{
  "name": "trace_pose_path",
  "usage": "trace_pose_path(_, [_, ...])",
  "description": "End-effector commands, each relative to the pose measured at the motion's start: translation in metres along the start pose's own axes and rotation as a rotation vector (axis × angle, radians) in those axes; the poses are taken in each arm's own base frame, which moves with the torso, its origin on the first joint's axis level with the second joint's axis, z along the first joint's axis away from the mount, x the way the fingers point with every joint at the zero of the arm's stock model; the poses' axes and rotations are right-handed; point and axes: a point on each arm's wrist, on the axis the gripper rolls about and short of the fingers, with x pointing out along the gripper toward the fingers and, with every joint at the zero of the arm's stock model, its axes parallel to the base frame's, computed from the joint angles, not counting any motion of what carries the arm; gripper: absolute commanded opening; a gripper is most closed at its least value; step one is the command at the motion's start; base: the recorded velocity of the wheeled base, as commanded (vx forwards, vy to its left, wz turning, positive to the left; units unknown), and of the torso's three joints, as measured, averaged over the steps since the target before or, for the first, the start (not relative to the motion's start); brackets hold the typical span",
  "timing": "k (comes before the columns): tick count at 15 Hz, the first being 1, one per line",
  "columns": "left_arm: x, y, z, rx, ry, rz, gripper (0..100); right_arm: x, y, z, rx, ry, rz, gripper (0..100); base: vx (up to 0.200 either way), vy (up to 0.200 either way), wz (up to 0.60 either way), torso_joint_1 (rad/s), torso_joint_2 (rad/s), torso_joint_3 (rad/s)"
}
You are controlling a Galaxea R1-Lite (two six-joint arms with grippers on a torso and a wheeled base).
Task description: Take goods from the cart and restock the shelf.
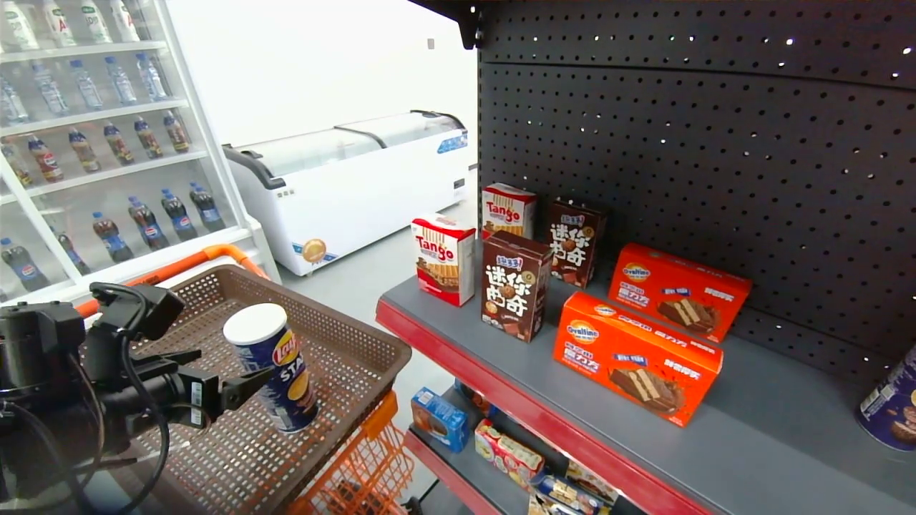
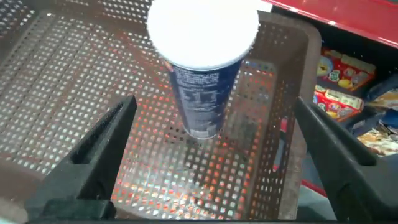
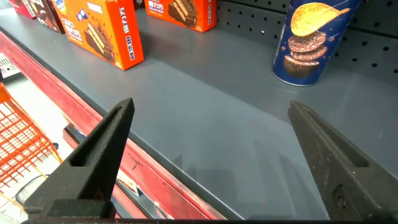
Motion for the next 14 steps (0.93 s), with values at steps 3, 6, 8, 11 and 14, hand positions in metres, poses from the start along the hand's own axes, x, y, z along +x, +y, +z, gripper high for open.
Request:
trace_pose_path(3, [0.021, 0.000, -0.022, 0.001, 0.042, -0.010, 100, 0.000, 0.000, 0.000, 0.000, 0.000, 0.001, 100, 0.000, 0.000, 0.00, 0.000, 0.00, 0.000])
trace_pose_path(6, [0.037, 0.002, -0.029, 0.023, -0.003, -0.003, 100, 0.000, 0.000, 0.000, 0.000, 0.000, 0.001, 100, 0.000, 0.000, 0.00, 0.000, 0.00, 0.000])
trace_pose_path(8, [0.045, 0.004, -0.032, 0.030, -0.018, 0.000, 100, 0.000, 0.000, 0.000, 0.000, 0.000, 0.001, 100, 0.000, 0.000, 0.00, 0.000, 0.00, 0.000])
trace_pose_path(11, [0.057, 0.005, -0.038, 0.032, -0.025, 0.001, 100, 0.000, 0.000, 0.000, 0.000, 0.000, 0.001, 100, 0.000, 0.000, 0.00, 0.000, 0.00, 0.000])
trace_pose_path(14, [0.068, 0.007, -0.041, 0.032, -0.020, 0.001, 100, 0.000, 0.000, 0.000, 0.000, 0.000, -0.001, 100, 0.000, 0.000, 0.00, 0.000, 0.00, 0.000])
